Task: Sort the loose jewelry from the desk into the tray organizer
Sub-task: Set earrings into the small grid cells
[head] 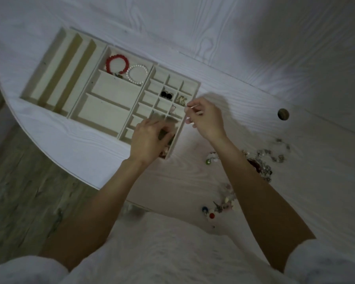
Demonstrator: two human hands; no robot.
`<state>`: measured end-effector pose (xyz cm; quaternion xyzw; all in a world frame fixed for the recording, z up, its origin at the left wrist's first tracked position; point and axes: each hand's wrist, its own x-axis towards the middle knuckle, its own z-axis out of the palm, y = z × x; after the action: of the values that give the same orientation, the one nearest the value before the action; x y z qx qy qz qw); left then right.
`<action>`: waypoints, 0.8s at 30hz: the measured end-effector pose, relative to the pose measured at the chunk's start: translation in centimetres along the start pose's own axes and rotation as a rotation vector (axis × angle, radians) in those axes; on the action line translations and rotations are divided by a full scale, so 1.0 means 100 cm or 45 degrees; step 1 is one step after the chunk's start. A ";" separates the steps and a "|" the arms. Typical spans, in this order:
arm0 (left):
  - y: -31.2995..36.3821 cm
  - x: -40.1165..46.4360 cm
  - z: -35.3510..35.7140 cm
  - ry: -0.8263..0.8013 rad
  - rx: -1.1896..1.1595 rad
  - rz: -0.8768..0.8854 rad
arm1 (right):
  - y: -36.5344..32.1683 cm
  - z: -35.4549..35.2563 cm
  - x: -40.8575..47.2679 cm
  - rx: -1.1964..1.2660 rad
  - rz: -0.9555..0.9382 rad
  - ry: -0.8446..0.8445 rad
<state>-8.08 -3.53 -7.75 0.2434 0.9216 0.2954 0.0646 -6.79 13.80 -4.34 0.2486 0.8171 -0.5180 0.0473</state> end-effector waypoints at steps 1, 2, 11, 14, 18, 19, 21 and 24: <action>-0.004 0.004 -0.002 0.031 -0.029 -0.036 | -0.003 0.005 0.006 -0.055 -0.012 0.015; -0.006 0.007 -0.003 0.055 -0.054 -0.073 | -0.006 0.009 0.010 -0.097 -0.019 0.031; -0.012 0.030 -0.005 0.070 -0.036 -0.059 | -0.016 0.021 0.015 -0.424 -0.165 0.105; -0.013 0.035 -0.006 0.098 -0.026 -0.005 | -0.016 0.017 0.012 -0.450 -0.191 0.164; -0.012 0.037 -0.007 0.038 0.078 0.097 | 0.002 0.009 0.004 -0.525 -0.281 0.191; -0.011 0.038 -0.008 0.017 0.110 0.111 | 0.006 0.008 0.002 -0.554 -0.298 0.175; -0.010 0.040 -0.009 -0.021 0.178 0.134 | 0.011 0.010 0.000 -0.639 -0.352 0.134; -0.009 0.044 -0.009 -0.070 0.275 0.151 | 0.014 0.016 0.002 -0.821 -0.441 0.105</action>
<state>-12.56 -2.47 -7.41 0.3111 0.9298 0.1911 0.0455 -6.59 12.97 -6.28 0.0995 0.9696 -0.2237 0.0018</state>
